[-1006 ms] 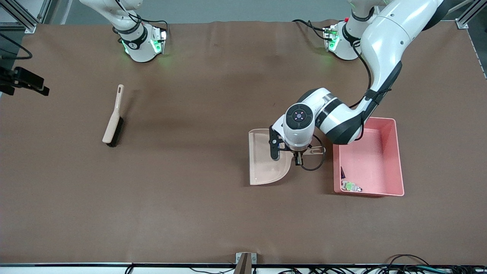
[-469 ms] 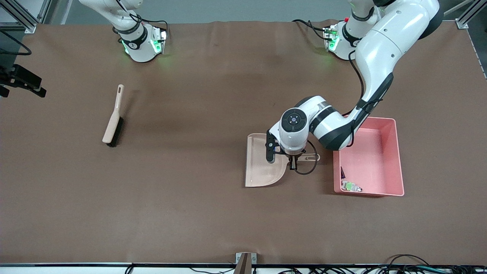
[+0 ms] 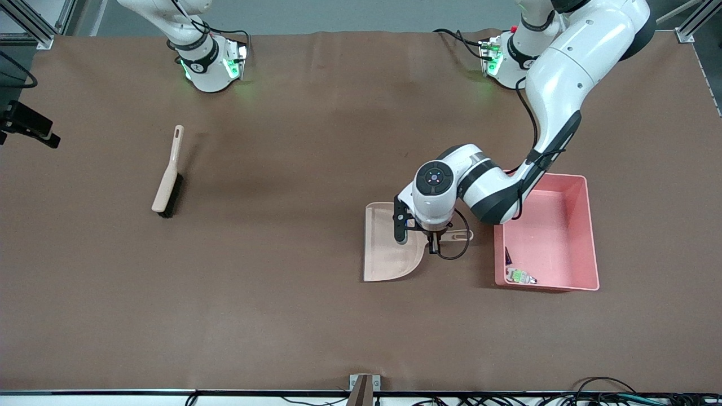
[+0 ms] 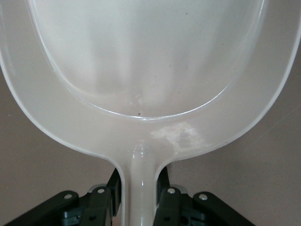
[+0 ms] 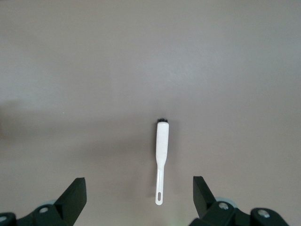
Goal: Clean e-waste and dump in bin
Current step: 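Open the left gripper and release the dustpan handle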
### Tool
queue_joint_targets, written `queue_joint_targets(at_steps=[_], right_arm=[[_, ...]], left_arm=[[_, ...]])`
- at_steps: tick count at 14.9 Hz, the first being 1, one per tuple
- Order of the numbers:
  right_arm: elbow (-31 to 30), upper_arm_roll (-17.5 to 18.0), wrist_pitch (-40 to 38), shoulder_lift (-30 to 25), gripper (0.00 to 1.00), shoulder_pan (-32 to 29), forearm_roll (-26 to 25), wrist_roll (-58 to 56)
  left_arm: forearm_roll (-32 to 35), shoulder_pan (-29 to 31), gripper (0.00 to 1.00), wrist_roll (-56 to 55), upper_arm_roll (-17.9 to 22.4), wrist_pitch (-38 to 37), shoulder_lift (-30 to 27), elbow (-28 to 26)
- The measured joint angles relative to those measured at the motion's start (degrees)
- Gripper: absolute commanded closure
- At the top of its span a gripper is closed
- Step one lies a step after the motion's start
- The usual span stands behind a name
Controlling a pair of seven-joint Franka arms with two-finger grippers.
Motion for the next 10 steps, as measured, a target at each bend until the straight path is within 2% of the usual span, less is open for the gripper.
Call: queue_joint_targets(at_steps=[4,7,8,10], right_arm=[[-5.98,-0.14,4.92,-1.13,0.0,-2.05,0.0,-0.11],[-8.08,0.02,5.55,-2.82,0.0,-2.0,0.0,-0.11],[-8.45,0.03,5.55,-3.27,0.0,-1.99,0.0,-0.11],[-8.92,0.05,5.55,-3.74,0.0,-1.99,0.0,-0.11]], left_arm=[[0.03,0.0,0.91,-0.95,0.07,0.07,0.82,-0.01],[0.07,0.0,0.78,-1.0,0.09,0.12,1.14,0.02],[0.07,0.0,0.66,-1.0,0.09,0.12,1.14,0.02],[0.07,0.0,0.03,-1.01,0.09,0.12,1.14,0.02]])
